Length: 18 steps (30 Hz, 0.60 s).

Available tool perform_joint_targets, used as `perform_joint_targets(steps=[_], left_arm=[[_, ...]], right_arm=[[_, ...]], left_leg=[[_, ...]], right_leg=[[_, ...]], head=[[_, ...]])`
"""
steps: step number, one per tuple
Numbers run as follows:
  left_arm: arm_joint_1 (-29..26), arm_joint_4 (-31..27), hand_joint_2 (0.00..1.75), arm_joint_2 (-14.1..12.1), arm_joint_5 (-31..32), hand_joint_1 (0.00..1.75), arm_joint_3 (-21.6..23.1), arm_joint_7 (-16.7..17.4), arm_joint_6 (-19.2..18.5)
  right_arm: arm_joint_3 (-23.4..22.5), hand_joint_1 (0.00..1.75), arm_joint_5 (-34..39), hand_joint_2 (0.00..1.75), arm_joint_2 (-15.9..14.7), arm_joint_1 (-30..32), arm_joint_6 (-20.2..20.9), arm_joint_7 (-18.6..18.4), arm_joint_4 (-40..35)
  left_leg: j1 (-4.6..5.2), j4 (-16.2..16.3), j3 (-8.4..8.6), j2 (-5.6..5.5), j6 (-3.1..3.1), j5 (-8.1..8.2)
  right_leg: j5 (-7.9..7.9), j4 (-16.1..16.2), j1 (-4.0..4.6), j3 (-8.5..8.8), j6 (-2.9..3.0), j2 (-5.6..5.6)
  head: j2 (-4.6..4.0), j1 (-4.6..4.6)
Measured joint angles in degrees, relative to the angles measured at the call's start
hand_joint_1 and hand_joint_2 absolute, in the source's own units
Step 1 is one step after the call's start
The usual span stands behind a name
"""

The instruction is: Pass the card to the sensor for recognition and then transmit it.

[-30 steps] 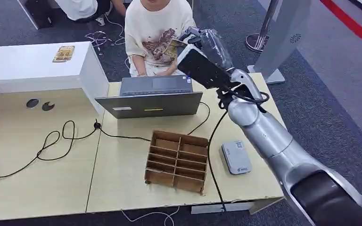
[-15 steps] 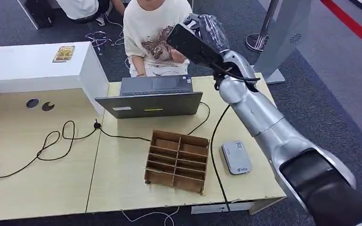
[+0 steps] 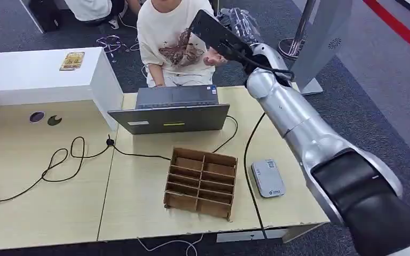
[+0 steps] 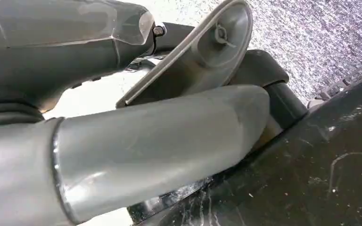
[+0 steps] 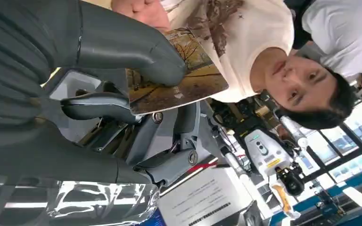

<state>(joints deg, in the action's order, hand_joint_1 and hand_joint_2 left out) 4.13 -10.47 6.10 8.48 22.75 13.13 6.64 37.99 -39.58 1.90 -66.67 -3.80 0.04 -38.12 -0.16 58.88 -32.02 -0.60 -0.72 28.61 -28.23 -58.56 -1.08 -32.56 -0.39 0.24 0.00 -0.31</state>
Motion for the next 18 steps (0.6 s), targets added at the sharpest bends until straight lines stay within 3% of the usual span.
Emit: perform_joint_targets(steps=[7, 8, 9, 10, 11, 18], left_arm=[[0.09, 0.00, 0.00, 0.02, 0.24, 0.00, 0.00, 0.59, 0.13], [0.10, 0.00, 0.00, 0.02, 0.30, 0.00, 0.00, 0.70, 0.13], [0.11, 0.00, 0.00, 0.02, 0.35, 0.00, 0.00, 0.72, 0.15], [0.11, 0.00, 0.00, 0.02, 0.37, 0.00, 0.00, 0.72, 0.20], [0.11, 0.02, 0.00, 0.02, 0.37, 0.00, 0.00, 0.74, 0.22], [0.11, 0.00, 0.00, 0.02, 0.33, 0.00, 0.00, 0.72, 0.39]], right_arm=[[-1.29, 1.73, -0.70, 1.75, 0.17, -0.20, -0.70, 0.07, 2.74], [-1.35, 1.38, -0.83, 1.75, 0.17, -0.26, -0.74, 0.07, 3.06], [-1.38, 0.49, -1.05, 1.75, 0.17, -0.29, -0.74, 0.07, 3.33], [-1.38, 0.49, -1.09, 1.75, 0.17, -0.31, -0.74, 0.07, 3.59], [-1.40, 0.00, -1.20, 1.75, 0.17, -0.33, -0.74, 0.07, 3.83], [-1.75, 0.00, -1.64, 1.75, 0.33, -0.34, -0.72, -0.02, 5.31]], left_leg=[[0.00, 0.00, 0.00, 0.01, 0.00, 0.00], [0.00, 0.00, 0.00, 0.01, 0.00, 0.00], [0.00, 0.00, 0.00, 0.01, 0.00, 0.00], [0.00, 0.01, 0.00, 0.01, 0.00, 0.00], [0.00, 0.01, 0.00, 0.01, 0.00, 0.00], [0.00, 0.01, 0.01, 0.01, 0.00, 0.00]], right_leg=[[0.00, 0.00, 0.00, 0.00, 0.00, -0.01], [0.00, 0.00, 0.00, 0.00, 0.00, -0.01], [0.00, 0.00, 0.00, 0.00, 0.00, -0.01], [0.00, 0.00, 0.00, 0.00, 0.00, -0.01], [0.01, 0.00, 0.00, 0.00, 0.00, -0.01], [0.01, -0.01, 0.00, 0.00, 0.00, 0.00]], head=[[0.00, -0.02], [0.02, 0.00], [0.00, -0.02], [0.00, -0.02], [0.00, 0.00], [0.02, -0.02]])
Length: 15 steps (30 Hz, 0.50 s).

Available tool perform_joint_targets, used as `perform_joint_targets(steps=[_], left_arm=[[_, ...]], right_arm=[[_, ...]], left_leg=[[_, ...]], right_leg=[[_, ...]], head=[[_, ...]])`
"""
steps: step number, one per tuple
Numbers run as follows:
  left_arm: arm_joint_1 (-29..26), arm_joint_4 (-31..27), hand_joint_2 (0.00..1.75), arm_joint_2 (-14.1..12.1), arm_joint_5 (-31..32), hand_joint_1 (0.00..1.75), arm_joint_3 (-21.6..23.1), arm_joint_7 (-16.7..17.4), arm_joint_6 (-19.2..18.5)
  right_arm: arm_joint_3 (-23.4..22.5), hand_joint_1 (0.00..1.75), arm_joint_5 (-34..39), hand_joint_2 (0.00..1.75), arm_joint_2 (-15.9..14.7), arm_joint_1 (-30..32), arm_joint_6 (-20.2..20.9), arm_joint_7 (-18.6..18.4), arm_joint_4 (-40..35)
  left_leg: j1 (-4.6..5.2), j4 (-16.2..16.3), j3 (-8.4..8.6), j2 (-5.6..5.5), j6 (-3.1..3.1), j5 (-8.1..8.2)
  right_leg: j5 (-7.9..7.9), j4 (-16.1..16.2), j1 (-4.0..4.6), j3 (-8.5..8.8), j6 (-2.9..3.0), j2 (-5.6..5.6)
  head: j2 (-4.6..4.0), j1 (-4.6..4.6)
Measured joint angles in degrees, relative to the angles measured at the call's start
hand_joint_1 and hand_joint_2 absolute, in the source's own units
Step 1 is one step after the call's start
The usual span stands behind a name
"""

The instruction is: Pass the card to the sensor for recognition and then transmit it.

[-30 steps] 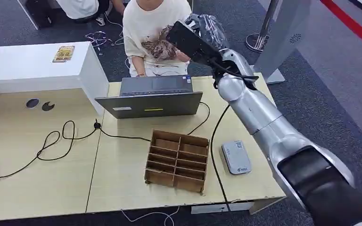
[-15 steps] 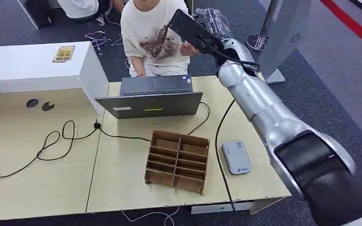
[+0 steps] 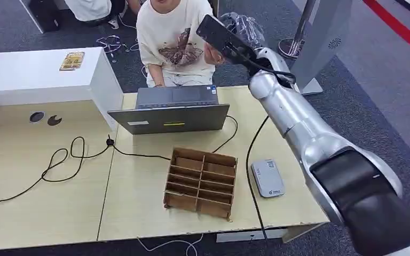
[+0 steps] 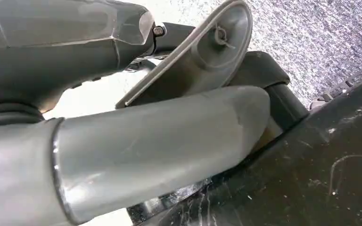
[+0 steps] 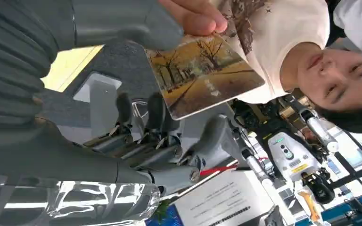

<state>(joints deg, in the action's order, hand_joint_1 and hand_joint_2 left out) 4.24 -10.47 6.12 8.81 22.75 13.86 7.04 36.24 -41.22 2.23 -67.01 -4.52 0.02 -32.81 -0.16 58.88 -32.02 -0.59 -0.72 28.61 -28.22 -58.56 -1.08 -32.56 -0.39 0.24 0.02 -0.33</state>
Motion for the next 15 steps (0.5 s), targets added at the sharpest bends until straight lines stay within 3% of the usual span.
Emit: perform_joint_targets(steps=[9, 15], left_arm=[[0.00, 0.00, 0.00, 0.00, -0.02, 0.00, 0.00, -0.02, 0.00], [-0.02, 0.02, 0.00, 0.02, -0.11, 0.00, 0.00, -0.02, 0.20]], right_arm=[[-1.07, 0.00, 0.00, 1.75, 0.13, 0.03, -1.84, 0.55, 0.37], [-5.04, 0.00, 0.48, 1.75, -0.41, 2.67, -12.47, 2.89, -4.32]], left_leg=[[0.00, 0.00, 0.00, 0.00, 0.00, 0.00], [0.00, 0.01, 0.02, 0.00, 0.00, 0.00]], right_leg=[[0.00, 0.01, 0.00, 0.00, 0.00, 0.00], [0.00, 0.02, 0.00, -0.01, 0.00, 0.00]], head=[[0.00, 0.00], [0.00, 0.02]])
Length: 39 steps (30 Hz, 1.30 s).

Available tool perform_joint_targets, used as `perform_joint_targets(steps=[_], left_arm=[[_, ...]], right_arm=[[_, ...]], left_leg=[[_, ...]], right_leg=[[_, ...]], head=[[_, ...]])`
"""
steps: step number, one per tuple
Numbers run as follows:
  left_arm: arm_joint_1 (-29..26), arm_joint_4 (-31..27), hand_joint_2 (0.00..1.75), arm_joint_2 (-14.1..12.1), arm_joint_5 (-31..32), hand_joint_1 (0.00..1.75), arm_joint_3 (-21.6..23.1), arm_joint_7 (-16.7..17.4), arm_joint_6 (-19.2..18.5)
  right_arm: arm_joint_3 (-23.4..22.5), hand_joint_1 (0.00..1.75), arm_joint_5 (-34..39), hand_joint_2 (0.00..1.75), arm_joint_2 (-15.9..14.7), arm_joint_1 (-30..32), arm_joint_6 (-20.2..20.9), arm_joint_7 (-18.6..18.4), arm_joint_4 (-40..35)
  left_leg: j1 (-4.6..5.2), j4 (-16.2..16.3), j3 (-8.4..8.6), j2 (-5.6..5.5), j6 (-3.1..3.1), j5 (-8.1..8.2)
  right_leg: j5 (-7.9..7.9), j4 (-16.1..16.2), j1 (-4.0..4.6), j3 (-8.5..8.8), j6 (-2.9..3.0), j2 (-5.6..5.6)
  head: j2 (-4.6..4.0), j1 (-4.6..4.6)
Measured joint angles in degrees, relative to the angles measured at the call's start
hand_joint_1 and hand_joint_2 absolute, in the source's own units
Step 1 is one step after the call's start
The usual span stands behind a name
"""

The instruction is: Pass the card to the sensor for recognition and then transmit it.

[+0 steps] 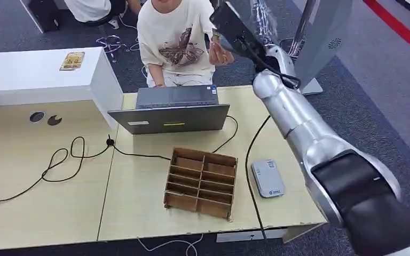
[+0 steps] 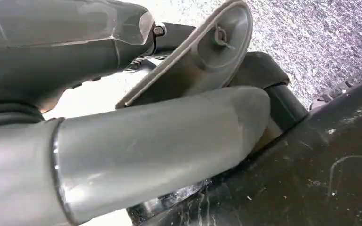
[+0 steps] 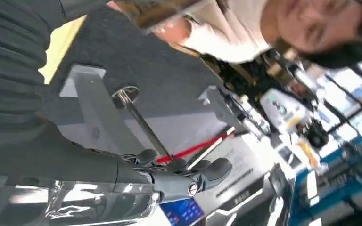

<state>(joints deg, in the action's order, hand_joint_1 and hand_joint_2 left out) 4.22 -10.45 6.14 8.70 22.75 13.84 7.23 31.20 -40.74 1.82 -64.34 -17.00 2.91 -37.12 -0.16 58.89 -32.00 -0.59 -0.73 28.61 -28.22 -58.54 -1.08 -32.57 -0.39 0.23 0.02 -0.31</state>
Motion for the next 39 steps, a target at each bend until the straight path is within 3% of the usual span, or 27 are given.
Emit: perform_joint_targets(steps=[4, 8, 17, 21, 26, 29, 33, 39], left_arm=[[-0.05, 0.00, 0.00, 0.00, -0.33, 0.00, 0.00, 0.02, 0.24], [-0.12, 0.00, 0.00, 0.07, -1.05, 0.00, -0.04, 0.00, 0.59], [-0.62, 0.00, 0.00, 0.31, -3.52, 0.00, -0.61, -1.03, 1.95], [-0.85, -0.02, 0.00, 0.50, -4.57, 0.00, -1.62, -1.11, 2.30], [-0.96, -0.02, 0.00, 0.70, -5.31, 0.00, -2.49, -0.87, 2.65], [-1.01, -0.02, 0.00, 0.90, -6.08, 0.00, -3.13, -0.63, 3.08], [-1.05, -0.02, 0.00, 1.20, -6.99, 0.00, -3.63, 0.00, 3.39], [-1.03, -0.02, 0.00, 1.84, -8.70, 0.00, -5.88, 1.05, 3.24]], right_arm=[[-5.50, 0.00, 1.29, 1.75, -1.77, 4.96, -4.33, 0.63, -8.32], [-11.45, 0.00, 6.15, 1.75, -4.85, 10.55, -3.48, 2.75, -17.22], [-24.58, 0.00, 28.82, 1.75, -15.00, 23.78, 7.67, 10.65, -34.58], [-33.10, 0.00, 37.36, 1.75, -20.67, 32.31, 10.50, 13.40, -41.77], [-46.97, 0.00, 44.44, 1.75, -24.96, 44.37, 14.00, 15.85, -48.08], [-55.84, 0.00, 45.55, 1.75, -25.62, 51.49, 15.38, 16.94, -50.59], [-66.72, 0.00, 42.74, 1.75, -25.10, 60.41, 14.05, 17.61, -52.81], [-80.89, 0.00, 32.30, 1.75, -18.83, 66.97, 16.42, 19.21, -53.95]], left_leg=[[0.00, 0.01, -0.01, -0.02, 0.00, 0.00], [0.01, 0.03, -0.03, -0.06, 0.01, 0.01], [0.00, 0.09, -0.06, -0.19, 0.05, 0.05], [0.01, 0.09, -0.08, -0.19, 0.13, 0.11], [0.00, 0.09, -0.11, -0.19, 0.22, 0.20], [0.00, 0.08, -0.10, -0.19, 0.26, 0.23], [0.01, 0.04, -0.14, -0.21, 0.27, 0.24], [0.00, 0.00, -0.07, -0.06, 0.29, 0.26]], right_leg=[[0.00, 0.03, 0.00, 0.00, 0.00, 0.02], [0.00, 0.06, -0.01, 0.01, 0.00, 0.08], [0.00, 0.14, -0.01, 0.03, -0.03, 0.24], [-0.02, 0.17, -0.01, 0.04, -0.06, 0.25], [-0.06, 0.22, -0.01, 0.05, -0.11, 0.28], [-0.08, 0.23, 0.00, 0.04, -0.13, 0.28], [-0.12, 0.22, -0.01, 0.06, -0.17, 0.32], [-0.13, 0.22, 0.00, 0.06, -0.16, 0.17]], head=[[-0.02, -0.02], [0.00, -0.02], [-0.02, 0.00], [-0.02, -0.02], [0.00, 0.00], [0.00, -0.02], [0.00, 0.00], [0.00, 0.02]])
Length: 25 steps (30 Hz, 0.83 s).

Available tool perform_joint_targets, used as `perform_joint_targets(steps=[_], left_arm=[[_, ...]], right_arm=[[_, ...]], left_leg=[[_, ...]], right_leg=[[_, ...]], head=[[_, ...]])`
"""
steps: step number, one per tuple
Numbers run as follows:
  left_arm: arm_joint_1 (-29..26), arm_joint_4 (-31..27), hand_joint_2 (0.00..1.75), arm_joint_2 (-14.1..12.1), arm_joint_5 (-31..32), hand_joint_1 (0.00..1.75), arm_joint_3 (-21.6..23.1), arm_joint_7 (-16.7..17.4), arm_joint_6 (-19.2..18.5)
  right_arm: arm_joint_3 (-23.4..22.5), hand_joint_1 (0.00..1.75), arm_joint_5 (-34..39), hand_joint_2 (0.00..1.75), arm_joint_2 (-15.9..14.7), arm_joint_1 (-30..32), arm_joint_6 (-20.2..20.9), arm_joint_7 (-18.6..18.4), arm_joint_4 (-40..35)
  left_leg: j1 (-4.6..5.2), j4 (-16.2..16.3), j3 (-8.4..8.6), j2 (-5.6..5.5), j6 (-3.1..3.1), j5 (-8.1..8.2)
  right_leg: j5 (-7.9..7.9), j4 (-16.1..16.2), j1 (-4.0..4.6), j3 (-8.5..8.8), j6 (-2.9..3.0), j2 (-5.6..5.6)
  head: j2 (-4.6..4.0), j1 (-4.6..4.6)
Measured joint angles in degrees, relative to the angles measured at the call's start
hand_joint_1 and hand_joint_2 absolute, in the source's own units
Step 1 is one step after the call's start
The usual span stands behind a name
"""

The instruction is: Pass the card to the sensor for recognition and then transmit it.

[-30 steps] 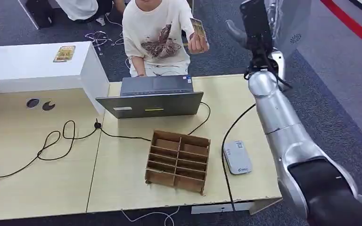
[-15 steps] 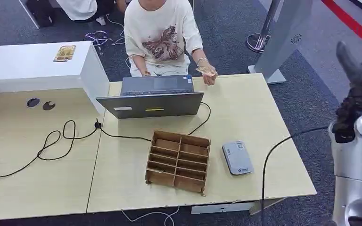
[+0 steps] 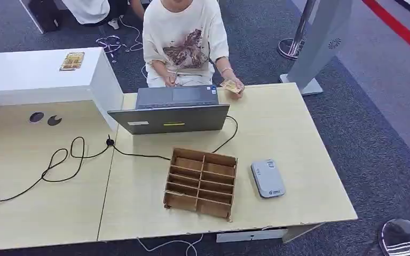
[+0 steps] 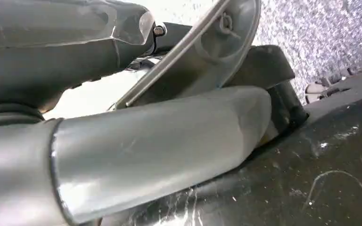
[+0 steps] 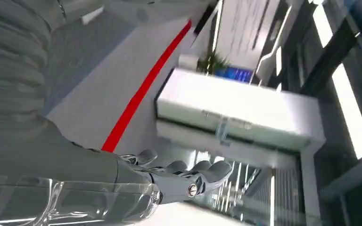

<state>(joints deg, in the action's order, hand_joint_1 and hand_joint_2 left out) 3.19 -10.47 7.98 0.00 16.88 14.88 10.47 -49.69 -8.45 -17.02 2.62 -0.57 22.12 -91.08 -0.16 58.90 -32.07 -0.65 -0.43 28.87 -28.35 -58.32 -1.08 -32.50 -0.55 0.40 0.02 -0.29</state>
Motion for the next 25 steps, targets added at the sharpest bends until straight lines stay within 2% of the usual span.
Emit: perform_joint_targets(steps=[4, 7, 11, 15, 17, 21, 24, 25], left_arm=[[0.04, 0.02, 0.00, 0.44, -0.44, 0.00, -0.90, 0.68, 0.04], [0.07, 0.00, 0.00, 0.63, -0.24, 0.00, -1.62, 1.18, 0.28], [0.06, 0.00, 0.00, 0.85, -0.37, 0.00, -1.75, 1.01, 0.83], [-0.02, 0.02, 0.00, 1.07, -1.03, 0.00, -2.47, 0.61, 1.01], [-0.05, 0.00, 0.00, 1.14, -1.03, 0.00, -2.80, 0.61, 1.07], [-0.06, 0.00, 0.00, 1.20, -0.98, 0.00, -3.30, 0.59, 1.22], [-0.07, 0.00, 0.00, 1.18, -0.92, 0.00, -3.41, 0.59, 1.22], [-0.07, 0.00, 0.00, 1.18, -0.90, 0.00, -3.46, 0.59, 1.22]], right_arm=[[-6.95, 0.00, -6.88, 1.75, 7.62, 1.20, 3.00, 3.06, 0.07], [-10.89, 0.00, -9.01, 1.75, 13.33, 1.51, 4.61, 4.50, 0.22], [-15.41, 0.00, -11.50, 1.75, 19.02, 1.28, 6.25, 3.96, 2.53], [-19.70, 0.00, -15.55, 1.75, 23.46, 0.14, 4.60, 4.42, 9.34], [-21.68, 0.00, -17.87, 1.75, 24.71, -0.71, 1.02, 4.48, 14.15], [-26.10, 0.00, -21.79, 1.75, 25.08, -2.62, -10.13, 3.52, 26.75], [-27.79, 0.00, -27.45, 1.75, 24.34, -3.37, -19.74, -0.02, 37.78], [-27.99, 0.00, -29.40, 1.75, 23.90, -3.57, -22.36, -2.24, 41.78]], left_leg=[[0.01, -0.03, 0.07, 0.01, 0.00, -0.01], [0.00, -0.05, 0.13, 0.03, -0.04, -0.03], [-0.01, -0.05, 0.14, 0.04, -0.04, -0.03], [0.00, -0.05, 0.15, 0.04, -0.04, -0.03], [0.00, -0.05, 0.16, 0.04, -0.04, -0.03], [0.00, -0.05, 0.16, 0.04, -0.04, -0.03], [0.00, -0.05, 0.16, 0.04, -0.04, -0.03], [0.00, -0.05, 0.17, 0.07, -0.04, -0.03]], right_leg=[[0.00, -0.02, -0.01, 0.04, 0.01, -0.01], [-0.01, -0.04, 0.00, 0.07, 0.02, -0.03], [-0.01, -0.05, 0.01, 0.10, 0.02, -0.04], [-0.01, -0.04, 0.00, 0.11, 0.02, -0.05], [-0.01, -0.03, 0.00, 0.11, 0.02, -0.06], [-0.01, -0.03, 0.00, 0.13, 0.02, -0.07], [-0.01, -0.03, -0.01, 0.14, 0.02, -0.07], [-0.01, -0.04, 0.00, 0.14, 0.02, -0.07]], head=[[0.00, -0.06], [0.00, -0.04], [0.00, -0.06], [-0.02, -0.02], [0.00, -0.02], [0.00, -0.02], [0.00, 0.00], [-0.02, -0.02]])
